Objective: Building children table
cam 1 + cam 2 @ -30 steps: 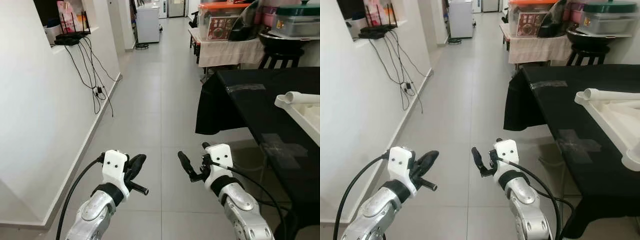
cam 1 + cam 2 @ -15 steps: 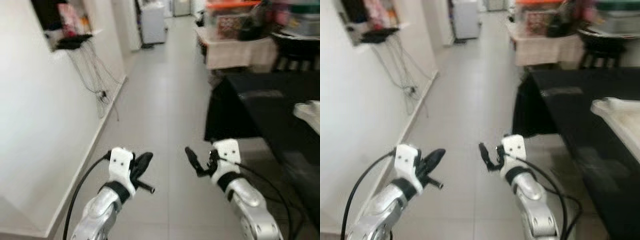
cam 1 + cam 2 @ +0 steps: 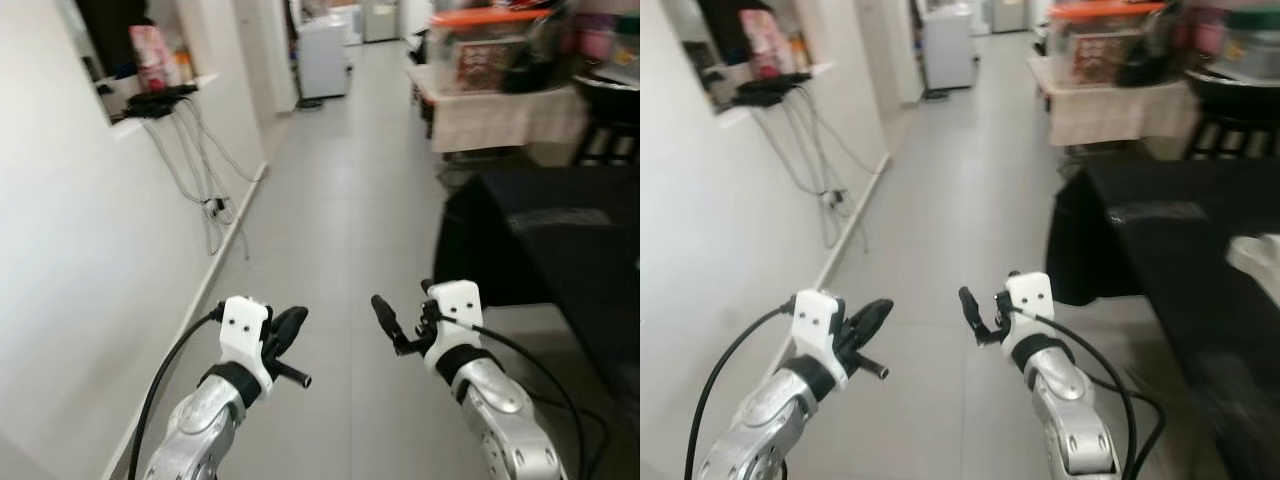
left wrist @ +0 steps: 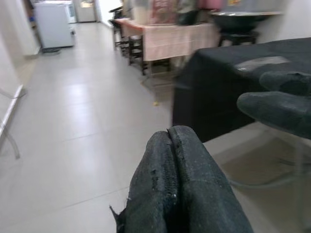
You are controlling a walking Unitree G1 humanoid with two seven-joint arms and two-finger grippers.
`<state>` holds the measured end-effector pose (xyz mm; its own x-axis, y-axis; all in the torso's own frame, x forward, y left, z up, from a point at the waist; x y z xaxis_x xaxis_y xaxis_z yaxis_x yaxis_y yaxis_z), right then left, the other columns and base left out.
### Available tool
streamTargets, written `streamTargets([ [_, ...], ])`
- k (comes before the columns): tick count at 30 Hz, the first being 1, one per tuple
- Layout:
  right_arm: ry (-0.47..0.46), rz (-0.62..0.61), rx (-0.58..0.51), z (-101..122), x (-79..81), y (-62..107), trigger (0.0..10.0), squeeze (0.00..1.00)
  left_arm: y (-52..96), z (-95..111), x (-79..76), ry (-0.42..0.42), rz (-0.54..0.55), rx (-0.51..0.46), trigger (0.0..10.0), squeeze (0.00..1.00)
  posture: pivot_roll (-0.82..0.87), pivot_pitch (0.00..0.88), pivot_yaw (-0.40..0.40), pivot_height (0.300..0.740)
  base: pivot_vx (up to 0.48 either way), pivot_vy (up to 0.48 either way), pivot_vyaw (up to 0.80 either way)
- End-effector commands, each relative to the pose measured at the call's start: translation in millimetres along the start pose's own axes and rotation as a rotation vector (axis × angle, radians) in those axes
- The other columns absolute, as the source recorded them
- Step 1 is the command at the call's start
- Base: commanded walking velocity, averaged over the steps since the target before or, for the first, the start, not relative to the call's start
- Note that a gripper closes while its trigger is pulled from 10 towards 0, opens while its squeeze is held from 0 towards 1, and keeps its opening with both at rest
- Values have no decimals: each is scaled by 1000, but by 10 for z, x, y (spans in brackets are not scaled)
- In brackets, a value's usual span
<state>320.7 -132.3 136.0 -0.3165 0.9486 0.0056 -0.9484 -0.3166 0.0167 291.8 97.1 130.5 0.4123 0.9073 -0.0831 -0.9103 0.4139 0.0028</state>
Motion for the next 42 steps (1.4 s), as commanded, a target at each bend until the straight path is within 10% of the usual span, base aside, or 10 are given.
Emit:
streamTargets([
  [1, 1, 9, -1, 6, 9, -3, 10000, 0, -6, 1, 32, -10, 9, 6, 10000, 0, -95, 0, 49, 740, 356, 0, 0],
  [24, -13, 12, 0, 2, 5, -18, 10000, 0, -20, -5, 45, -1, 9, 7, 10000, 0, -95, 0, 51, 740, 356, 0, 0],
  [42, -19, 18, 29, -60, 21, -26, 10000, 0, -16, -38, 58, 6, 8, 15, 10000, 0, -94, 0, 54, 740, 345, 0, -800],
])
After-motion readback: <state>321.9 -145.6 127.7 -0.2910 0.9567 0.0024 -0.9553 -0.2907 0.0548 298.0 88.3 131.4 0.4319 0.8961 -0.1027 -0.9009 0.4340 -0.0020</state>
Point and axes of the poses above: a point about 5 cm out from each wrist's last joint towards the gripper, its own y axis pointing back from the gripper into the wrist, its own z axis along the axis of the wrist's last joint, x = y × z, the point moved 4 cm from there along -y, pointing out of the wrist towards the gripper, and after that the axes turned 2 degrees about -y, right-handed, at the moved point
